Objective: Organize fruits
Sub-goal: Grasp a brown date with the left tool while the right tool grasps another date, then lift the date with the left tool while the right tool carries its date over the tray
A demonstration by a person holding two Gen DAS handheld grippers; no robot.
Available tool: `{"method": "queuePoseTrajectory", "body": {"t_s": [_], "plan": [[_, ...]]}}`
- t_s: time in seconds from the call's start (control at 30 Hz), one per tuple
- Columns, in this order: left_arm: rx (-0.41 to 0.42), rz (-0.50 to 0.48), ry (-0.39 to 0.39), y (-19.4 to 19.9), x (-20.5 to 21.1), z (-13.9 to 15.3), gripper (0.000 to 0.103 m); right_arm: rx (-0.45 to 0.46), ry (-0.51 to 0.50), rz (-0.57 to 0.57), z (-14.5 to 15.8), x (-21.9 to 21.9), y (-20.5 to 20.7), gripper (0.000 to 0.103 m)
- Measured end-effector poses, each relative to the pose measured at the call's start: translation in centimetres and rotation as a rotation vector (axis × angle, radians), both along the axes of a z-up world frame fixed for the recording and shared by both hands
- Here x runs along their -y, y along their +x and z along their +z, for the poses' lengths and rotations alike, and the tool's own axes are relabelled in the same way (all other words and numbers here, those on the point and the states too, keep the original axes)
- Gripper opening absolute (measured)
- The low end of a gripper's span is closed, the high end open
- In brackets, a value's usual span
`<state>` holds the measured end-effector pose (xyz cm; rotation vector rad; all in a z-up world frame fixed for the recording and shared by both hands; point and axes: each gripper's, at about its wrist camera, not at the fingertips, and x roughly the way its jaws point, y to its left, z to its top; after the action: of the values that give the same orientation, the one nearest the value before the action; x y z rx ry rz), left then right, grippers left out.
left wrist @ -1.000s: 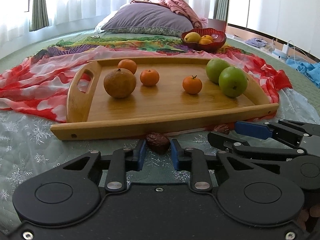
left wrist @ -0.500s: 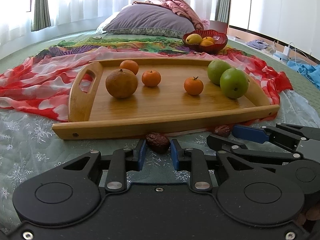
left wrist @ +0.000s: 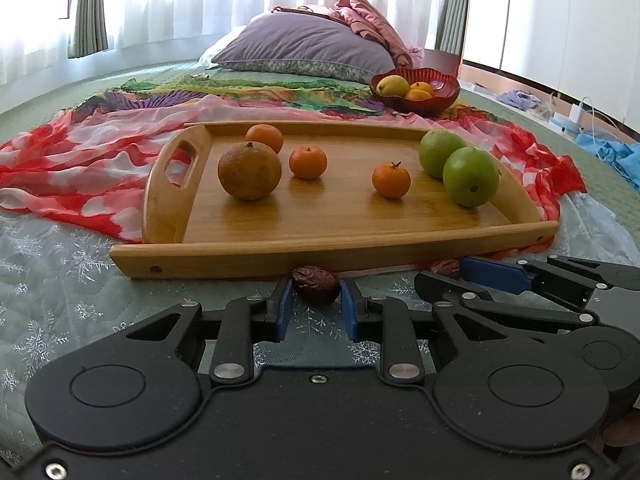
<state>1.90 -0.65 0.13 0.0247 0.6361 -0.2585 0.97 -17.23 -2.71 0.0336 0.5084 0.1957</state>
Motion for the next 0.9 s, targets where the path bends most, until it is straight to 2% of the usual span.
{"method": "queuePoseTrajectory", "body": {"t_s": [0.17, 0.47, 0.9], "plan": [[0.014, 0.005, -0.004, -0.2, -0.1, 0.3, 0.025, 0.004, -0.005, -0.003, 0.2, -0.1, 0.1, 0.039], [0.032, 0.007, 0.007, -0.4, 0.1, 0.8, 0.024, 0.019, -0.016, -0.007, 0.6, -0.1, -0.1, 0.035], [0.059, 0.003, 0.013, -0.6, 0.6, 1.9, 0.024, 0.056, -0.023, -0.013, 1.6, 0.4, -0.7, 0.034]]}}
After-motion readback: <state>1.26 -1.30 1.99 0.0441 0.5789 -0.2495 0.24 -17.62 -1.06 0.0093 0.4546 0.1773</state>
